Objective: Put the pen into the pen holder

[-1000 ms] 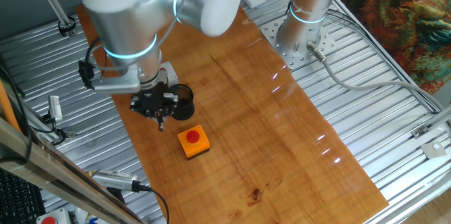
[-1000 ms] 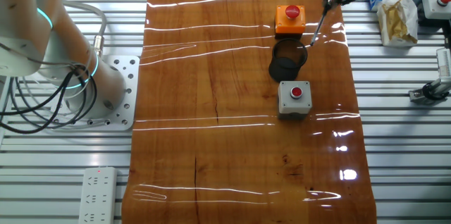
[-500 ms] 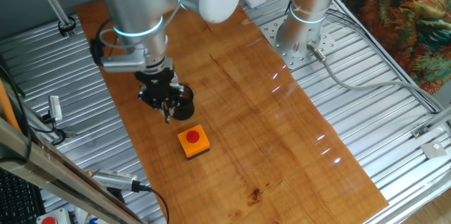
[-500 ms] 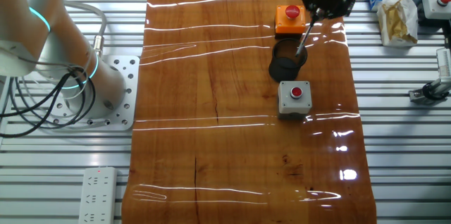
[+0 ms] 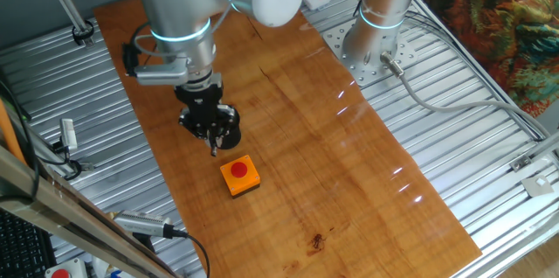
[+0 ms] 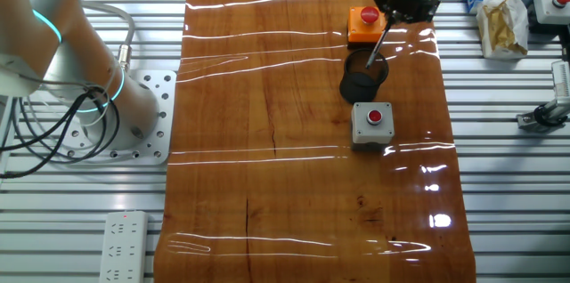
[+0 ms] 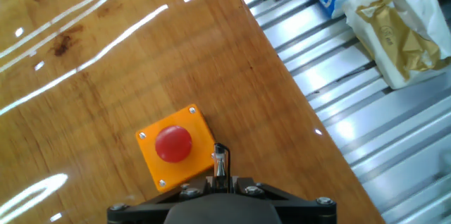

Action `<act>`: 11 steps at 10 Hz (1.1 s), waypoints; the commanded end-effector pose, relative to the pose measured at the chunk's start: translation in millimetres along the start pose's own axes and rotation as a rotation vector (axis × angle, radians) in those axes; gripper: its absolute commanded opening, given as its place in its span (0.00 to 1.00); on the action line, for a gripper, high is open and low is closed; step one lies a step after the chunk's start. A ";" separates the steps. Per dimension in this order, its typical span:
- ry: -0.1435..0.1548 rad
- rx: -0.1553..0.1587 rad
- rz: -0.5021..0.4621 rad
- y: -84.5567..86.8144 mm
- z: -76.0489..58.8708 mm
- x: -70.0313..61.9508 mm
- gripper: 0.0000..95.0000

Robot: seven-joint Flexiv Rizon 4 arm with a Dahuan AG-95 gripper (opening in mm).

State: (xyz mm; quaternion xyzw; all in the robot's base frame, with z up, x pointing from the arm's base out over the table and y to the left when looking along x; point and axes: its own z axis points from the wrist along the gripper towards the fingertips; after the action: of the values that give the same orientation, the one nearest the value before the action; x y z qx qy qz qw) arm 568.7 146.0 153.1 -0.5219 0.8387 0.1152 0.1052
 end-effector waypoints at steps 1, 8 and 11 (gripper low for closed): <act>-0.020 -0.002 0.001 -0.8 1.7 -1.2 0.00; -0.114 -0.039 -0.024 0.1 6.5 5.4 0.00; -0.147 -0.053 -0.035 3.0 6.8 12.7 0.00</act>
State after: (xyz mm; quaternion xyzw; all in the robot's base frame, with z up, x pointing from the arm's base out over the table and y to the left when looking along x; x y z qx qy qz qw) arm 559.3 137.5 143.6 -0.5285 0.8165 0.1743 0.1537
